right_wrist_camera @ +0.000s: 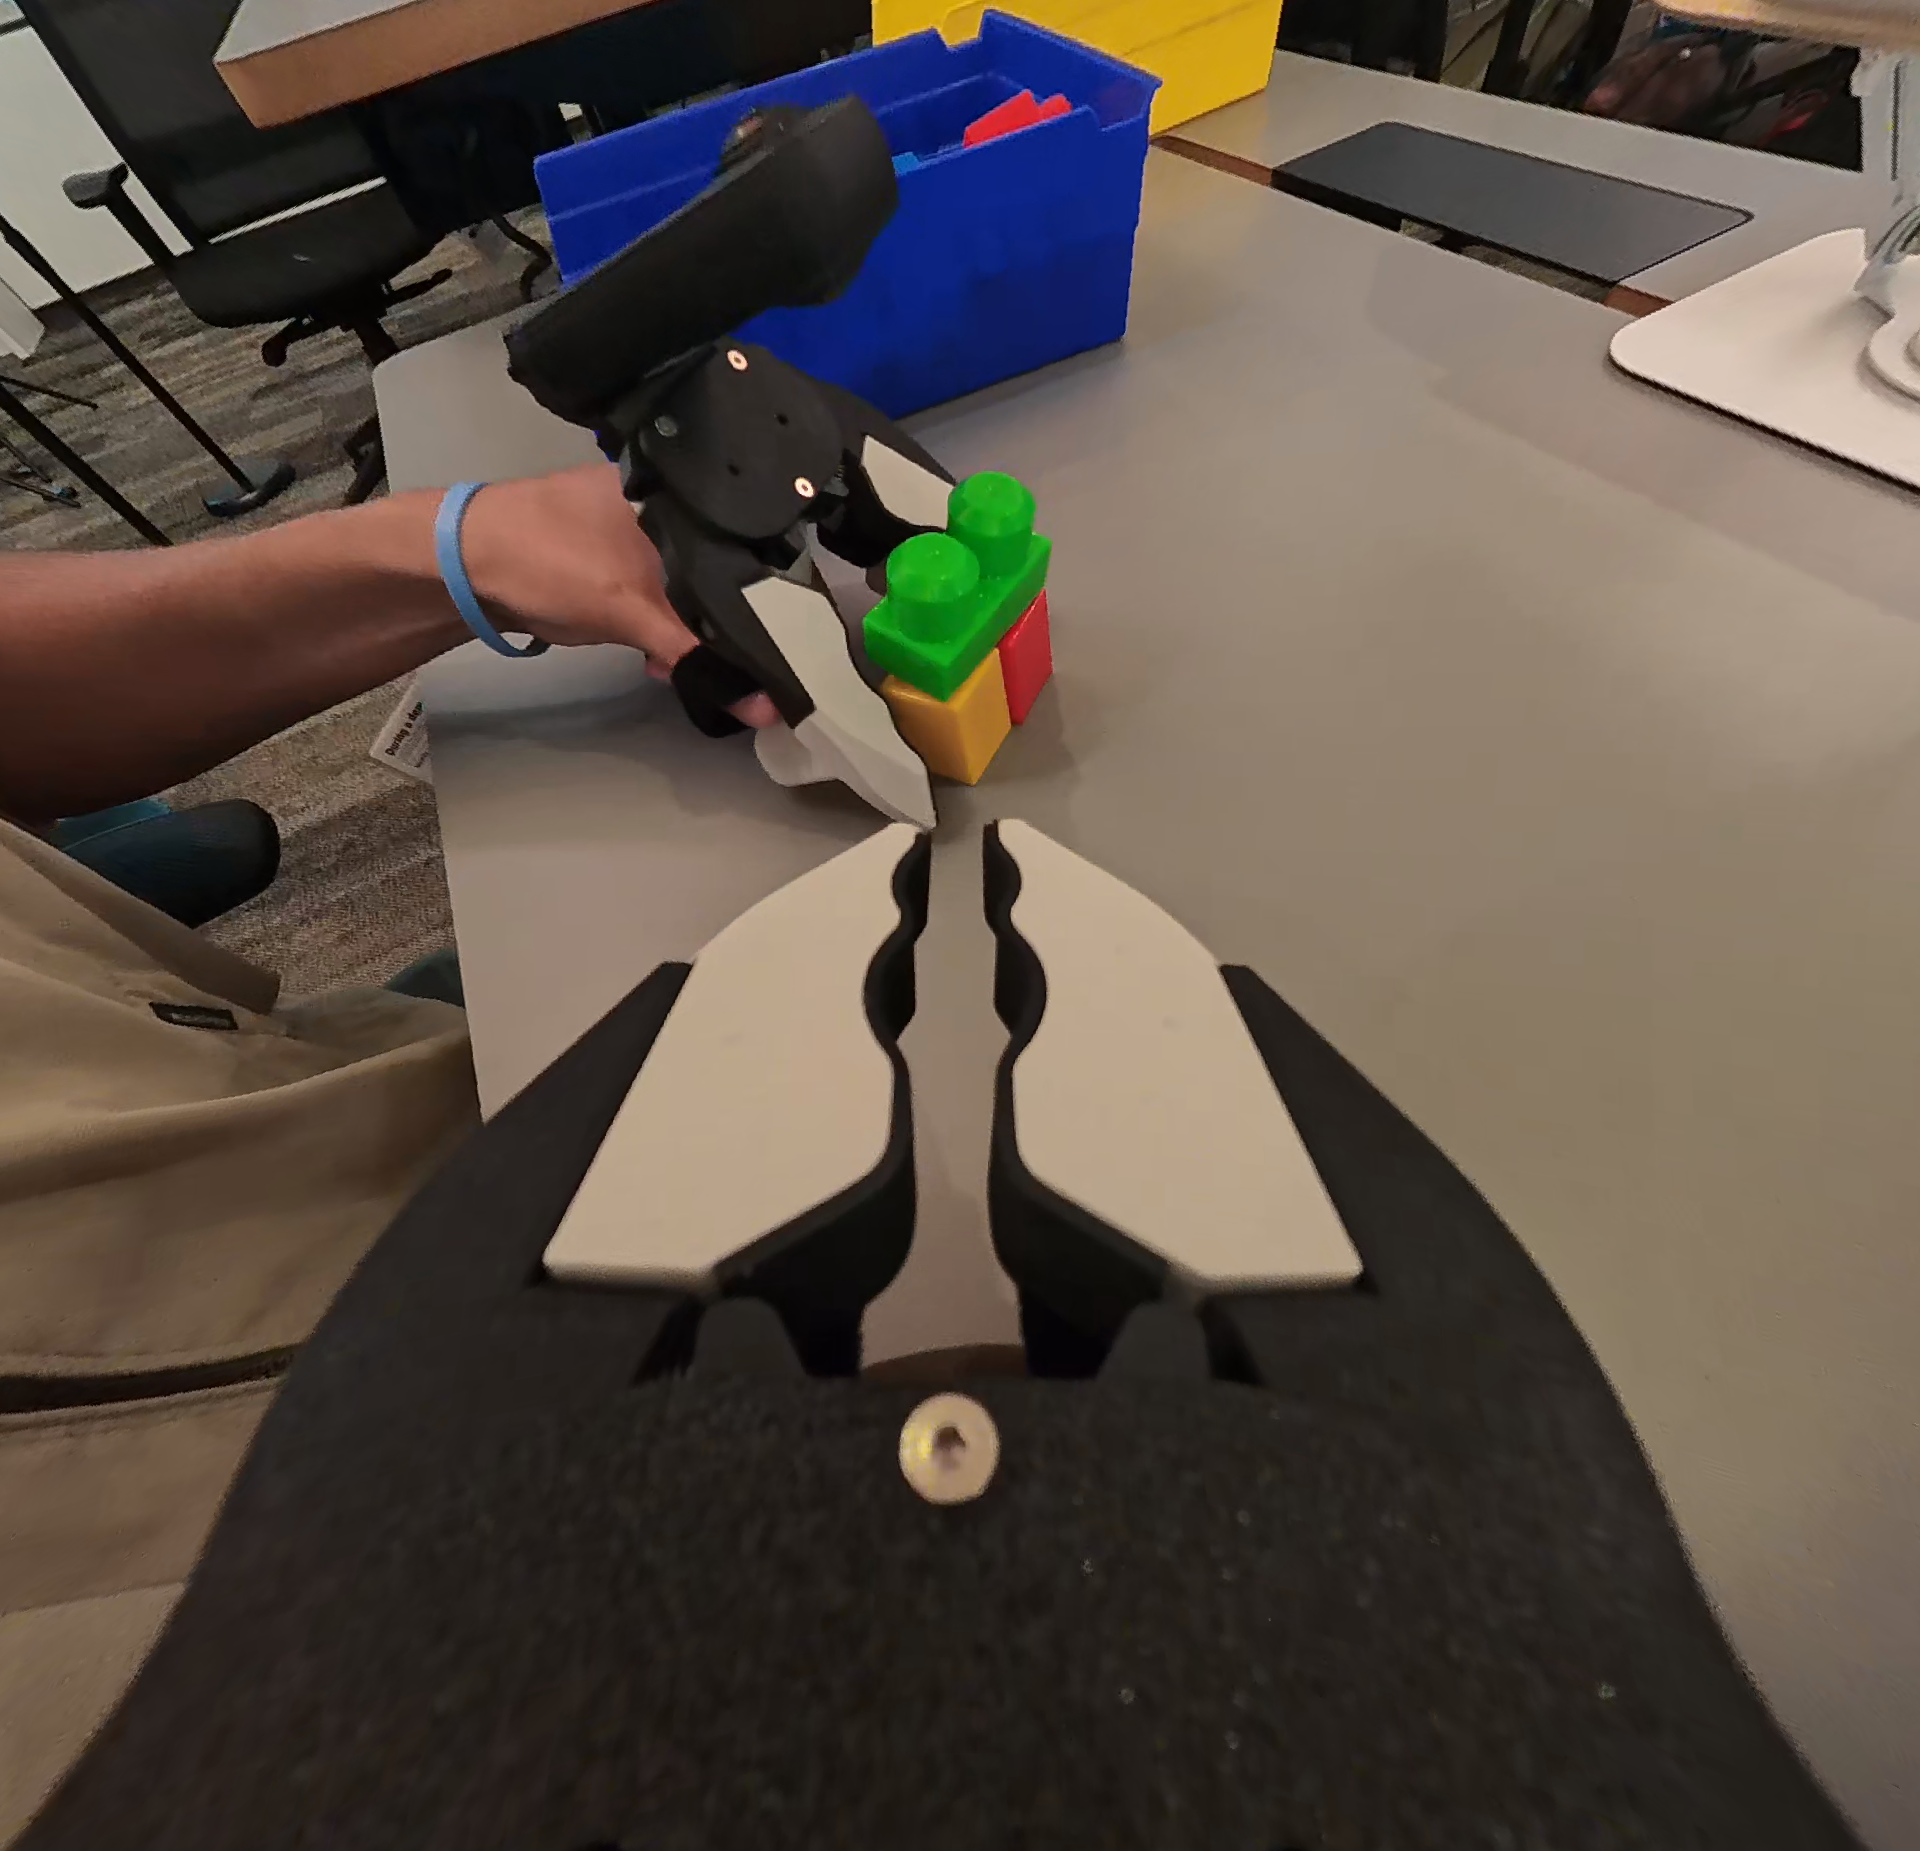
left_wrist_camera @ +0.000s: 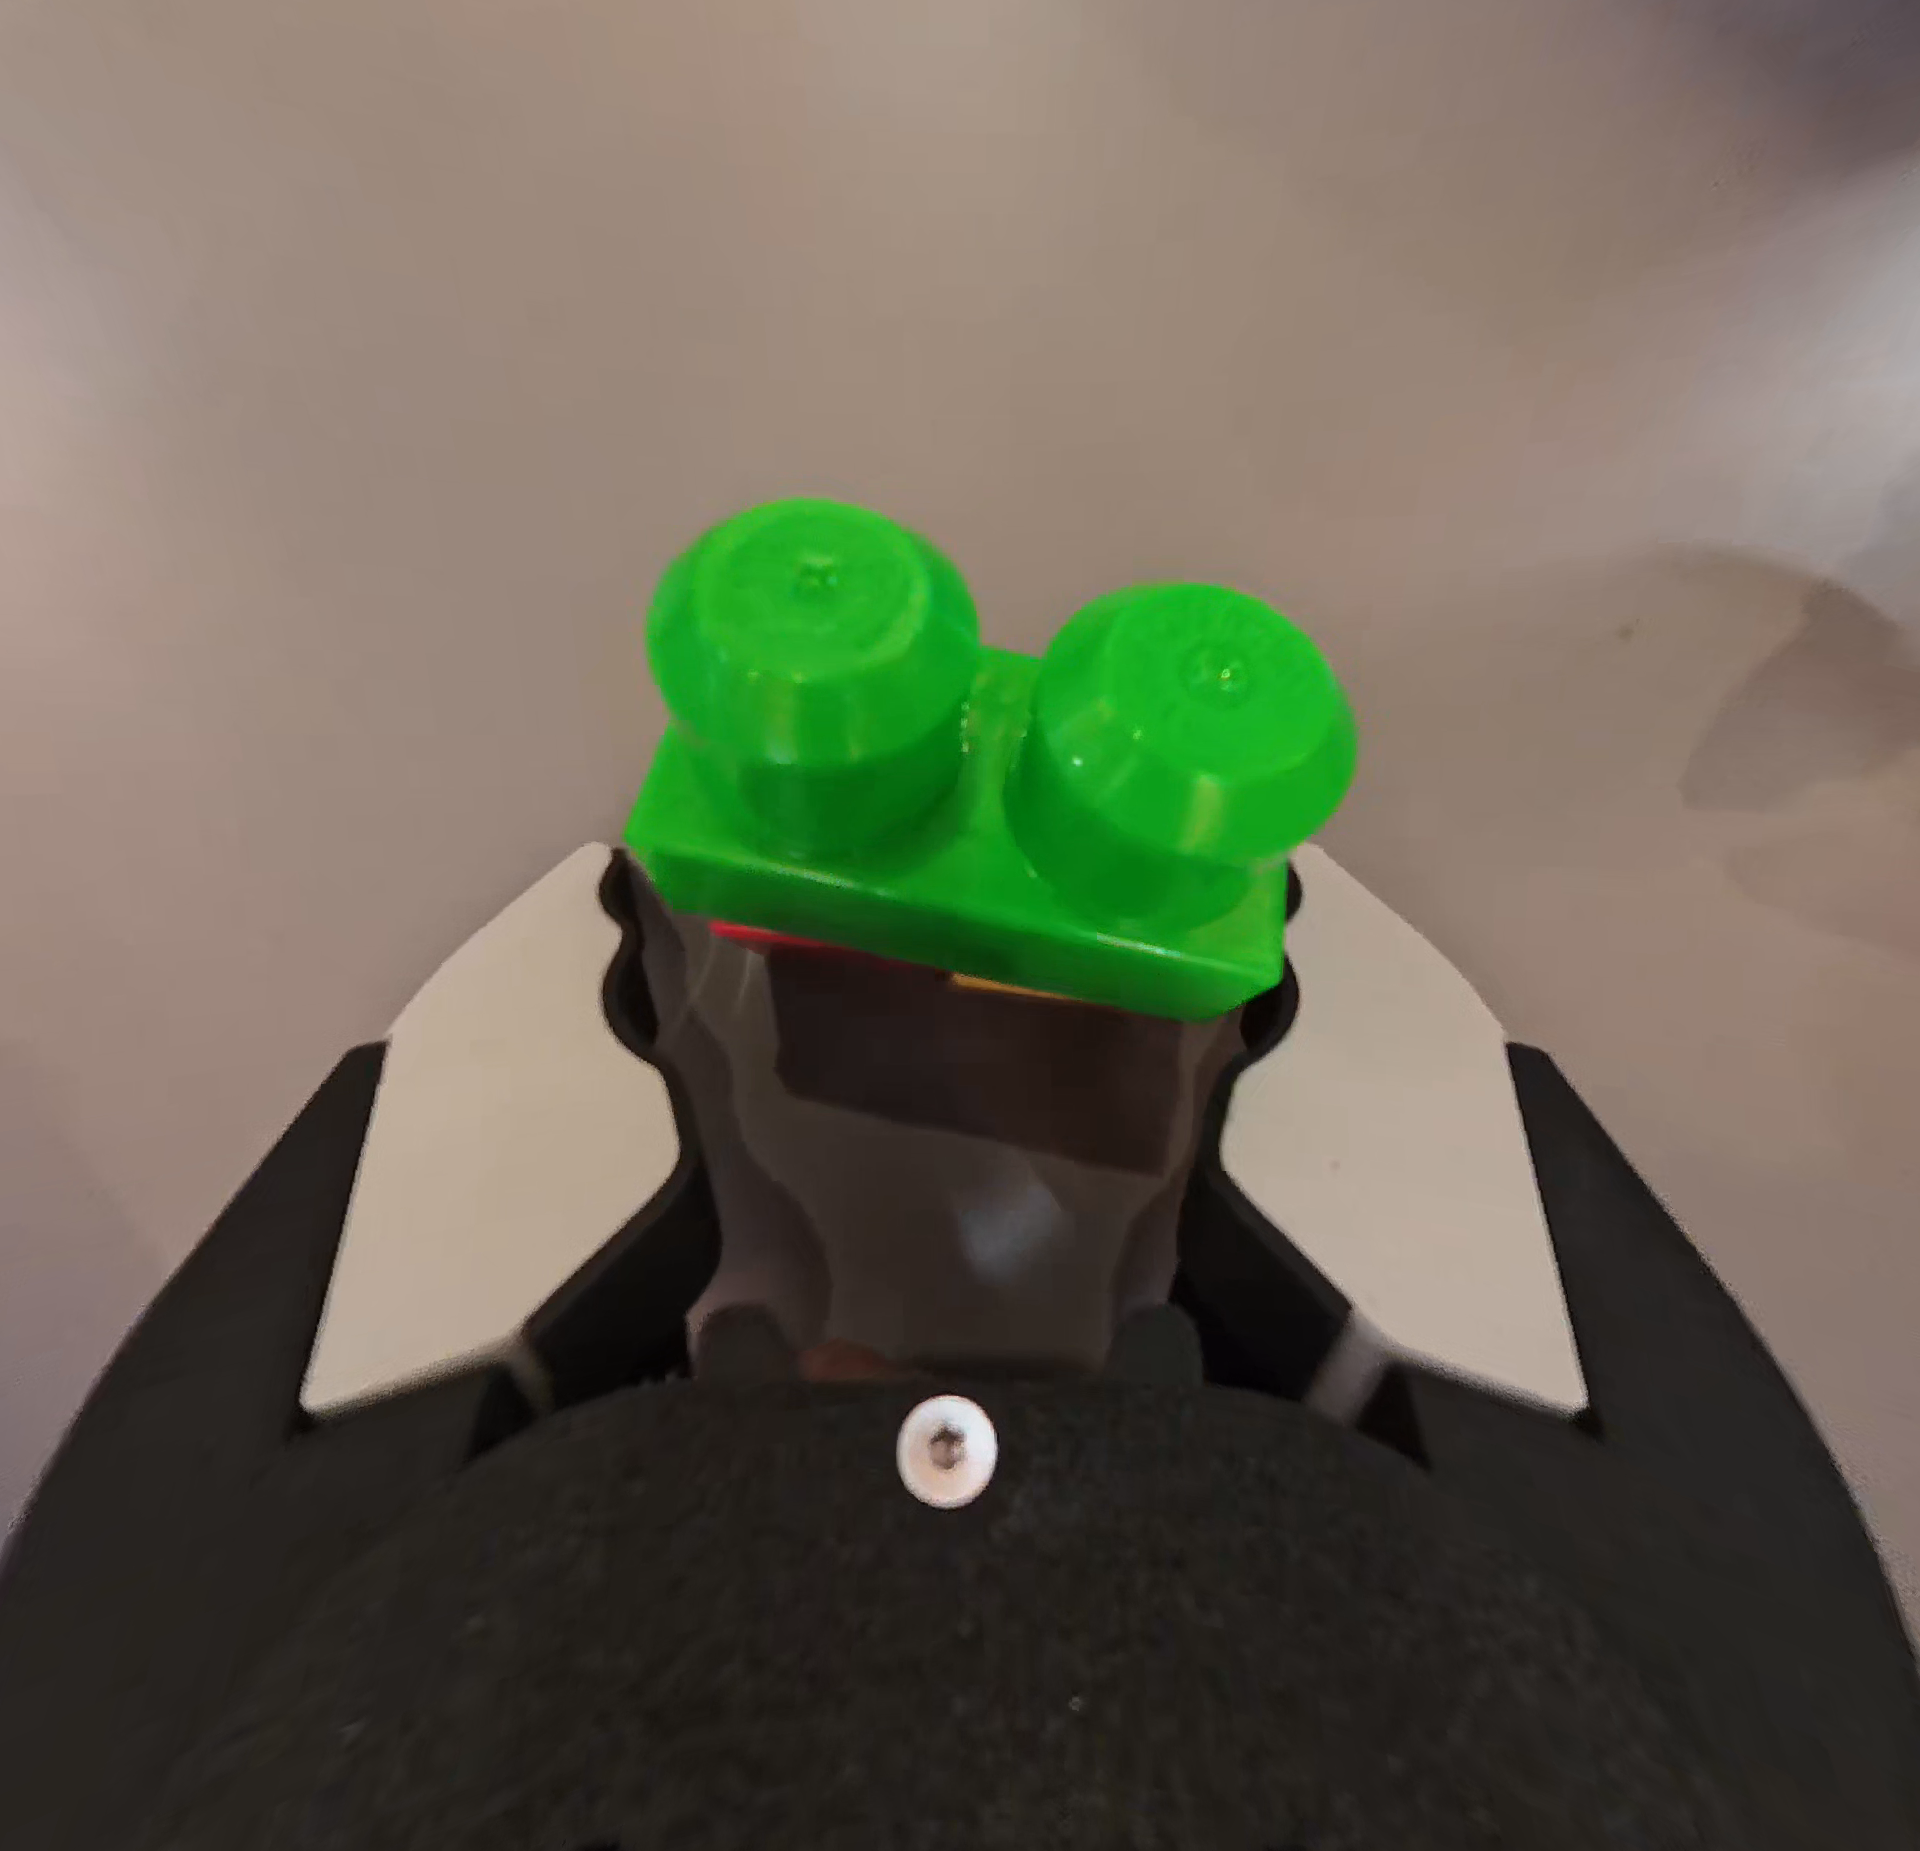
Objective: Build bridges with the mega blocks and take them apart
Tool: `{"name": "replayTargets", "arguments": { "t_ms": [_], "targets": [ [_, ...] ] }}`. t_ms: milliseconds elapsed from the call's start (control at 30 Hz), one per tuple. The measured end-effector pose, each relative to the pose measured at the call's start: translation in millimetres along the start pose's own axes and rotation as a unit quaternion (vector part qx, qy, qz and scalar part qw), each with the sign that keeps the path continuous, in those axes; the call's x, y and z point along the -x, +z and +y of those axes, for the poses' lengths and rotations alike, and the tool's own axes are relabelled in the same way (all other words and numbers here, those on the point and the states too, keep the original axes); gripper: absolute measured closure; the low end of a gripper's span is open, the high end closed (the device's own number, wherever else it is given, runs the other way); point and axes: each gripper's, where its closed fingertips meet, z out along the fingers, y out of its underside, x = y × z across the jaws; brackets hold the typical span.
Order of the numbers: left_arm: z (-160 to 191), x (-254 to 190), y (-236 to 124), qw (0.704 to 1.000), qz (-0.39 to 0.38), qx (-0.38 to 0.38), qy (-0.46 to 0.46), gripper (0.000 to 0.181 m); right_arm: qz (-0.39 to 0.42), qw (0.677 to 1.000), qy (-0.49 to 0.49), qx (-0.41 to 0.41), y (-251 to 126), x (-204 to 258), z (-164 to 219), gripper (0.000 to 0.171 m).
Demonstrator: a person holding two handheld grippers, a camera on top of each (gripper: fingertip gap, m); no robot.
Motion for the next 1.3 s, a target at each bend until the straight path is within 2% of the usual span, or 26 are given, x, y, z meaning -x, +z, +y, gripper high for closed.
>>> {"name": "replayTargets", "arguments": {
  "t_ms": [100, 133, 467, 600, 700, 833, 967, 1100, 1200, 1300],
  "targets": [
    [-2, 2, 0, 1.000, -0.005, -0.004, 0.016, 0.092, 0.000, 1.000, -0.005, 0.000, -2, 0, -2, 0.162],
    [-3, 1, 0, 1.000, -0.002, -0.006, 0.018, 0.094, 0.000, 1.000, -0.005, -0.001, -3, -1, -2, 0.161],
    [-3, -4, 0, 0.999, 0.001, -0.010, 0.040, 0.095, 0.003, 1.000, 0.011, -0.009, -8, -8, -2, 0.161],
    [-8, -5, -4, 0.998, -0.009, -0.033, 0.052, 0.100, -0.006, 0.999, 0.041, -0.010, -3, -9, -1, 0.151],
    [-7, -7, -2, 0.998, -0.002, -0.024, 0.056, 0.100, -0.017, 0.998, 0.066, -0.002, 8, -9, 1, 0.147],
    [-6, -9, -1, 0.999, 0.020, -0.018, 0.042, 0.100, -0.010, 0.999, 0.049, 0.010, 24, -10, -1, 0.149],
    [-4, -14, 1, 0.998, 0.031, -0.008, 0.056, 0.099, -0.025, 0.999, 0.030, 0.026, 53, -2, -9, 0.141],
    [-3, -16, 2, 0.997, 0.037, -0.004, 0.064, 0.096, -0.014, 0.997, 0.017, 0.070, 84, -15, -3, 0.147],
    [-2, -18, 1, 0.997, 0.041, -0.001, 0.072, 0.092, 0.011, 0.995, 0.014, 0.101, 99, -41, 5, 0.158],
    [1, -18, -1, 0.997, 0.043, 0.002, 0.071, 0.087, -0.001, 0.994, 0.008, 0.107, 104, -51, 3, 0.171]
  ]
}}
